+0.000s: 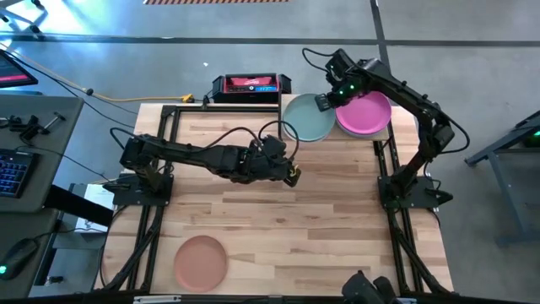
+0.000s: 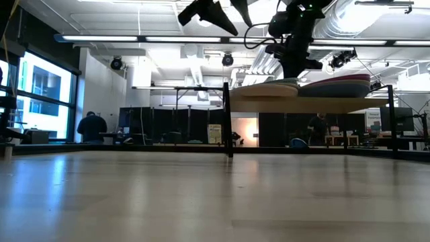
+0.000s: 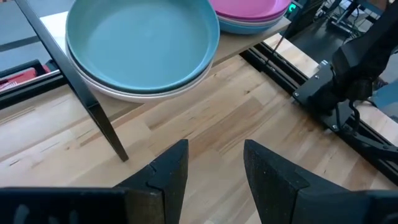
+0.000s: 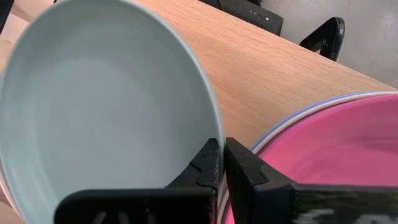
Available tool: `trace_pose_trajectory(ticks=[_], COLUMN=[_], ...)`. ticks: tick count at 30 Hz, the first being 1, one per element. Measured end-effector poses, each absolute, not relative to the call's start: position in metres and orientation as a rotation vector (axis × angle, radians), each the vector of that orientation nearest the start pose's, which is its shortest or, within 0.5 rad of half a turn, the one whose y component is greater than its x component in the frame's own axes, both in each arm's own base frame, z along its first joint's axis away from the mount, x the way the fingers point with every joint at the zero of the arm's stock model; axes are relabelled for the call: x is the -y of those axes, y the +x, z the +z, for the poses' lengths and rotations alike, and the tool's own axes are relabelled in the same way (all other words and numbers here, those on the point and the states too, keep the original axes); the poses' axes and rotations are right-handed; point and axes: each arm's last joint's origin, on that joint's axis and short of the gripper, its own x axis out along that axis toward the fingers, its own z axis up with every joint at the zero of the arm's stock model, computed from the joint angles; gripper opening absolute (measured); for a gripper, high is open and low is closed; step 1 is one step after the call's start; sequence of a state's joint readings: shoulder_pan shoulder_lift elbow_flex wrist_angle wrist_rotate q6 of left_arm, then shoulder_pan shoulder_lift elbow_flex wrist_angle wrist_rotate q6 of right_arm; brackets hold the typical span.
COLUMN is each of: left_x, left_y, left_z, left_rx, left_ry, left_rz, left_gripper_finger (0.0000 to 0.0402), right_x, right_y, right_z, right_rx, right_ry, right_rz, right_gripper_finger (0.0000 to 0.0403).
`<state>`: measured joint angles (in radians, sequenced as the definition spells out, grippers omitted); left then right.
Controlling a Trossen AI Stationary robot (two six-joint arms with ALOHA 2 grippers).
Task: Place and stack plates onto a shelf
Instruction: Stack the green plate on top of the gray plate on the shelf, then stack the brown plate on top of the green plate on the shelf
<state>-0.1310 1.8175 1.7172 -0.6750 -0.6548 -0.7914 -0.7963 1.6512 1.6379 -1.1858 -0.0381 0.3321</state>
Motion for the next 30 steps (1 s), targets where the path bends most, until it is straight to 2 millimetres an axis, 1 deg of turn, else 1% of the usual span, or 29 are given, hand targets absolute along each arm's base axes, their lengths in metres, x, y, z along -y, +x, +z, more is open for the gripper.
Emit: trace_pose_trajectory(ticks=[3, 5, 7, 12, 15, 18, 24, 30], left_x=[0.035, 0.035, 0.035, 0.035, 0.035, 0.035, 0.035, 0.035], left_y=[0.398, 0.398, 0.398, 0.398, 0.398, 0.398, 0.398, 0.398], left_z=[0.331, 0.331, 0.331, 0.331, 0.331, 0.331, 0.331, 0.331], left_rx=[-0.479, -0.479, -0.479, -0.479, -0.479, -0.479, -0.487, -0.488], left_ry=[-0.44, -0.44, -0.44, -0.44, -0.44, -0.44, -0.418, -0.415], left_rz=[0.741, 0.741, 0.741, 0.741, 0.741, 0.741, 0.734, 0.734], left_gripper_finger=[0.0145, 0.0145, 0.0145, 0.0145, 0.0145, 0.0145, 0.0145, 0.0145], right_x=[0.23, 0.23, 0.23, 0.229, 0.229, 0.228, 0.228, 0.22], right_y=[0.227, 0.228, 0.229, 0.229, 0.23, 0.227, 0.217, 0.209], right_z=[0.334, 0.334, 0.334, 0.334, 0.334, 0.336, 0.347, 0.36], right_rx=[-1.002, -0.991, -0.986, -1.012, -1.013, -1.021, -0.98, -0.945], right_ry=[0.79, 0.794, 0.778, 0.726, 0.711, 0.711, 0.698, 0.669], right_rz=[-0.833, -0.816, -0.806, -0.772, -0.752, -0.76, -0.783, -0.772], right_gripper_finger=[0.0002, 0.0011, 0.0031, 0.0096, 0.012, 0.0125, 0.0126, 0.0126])
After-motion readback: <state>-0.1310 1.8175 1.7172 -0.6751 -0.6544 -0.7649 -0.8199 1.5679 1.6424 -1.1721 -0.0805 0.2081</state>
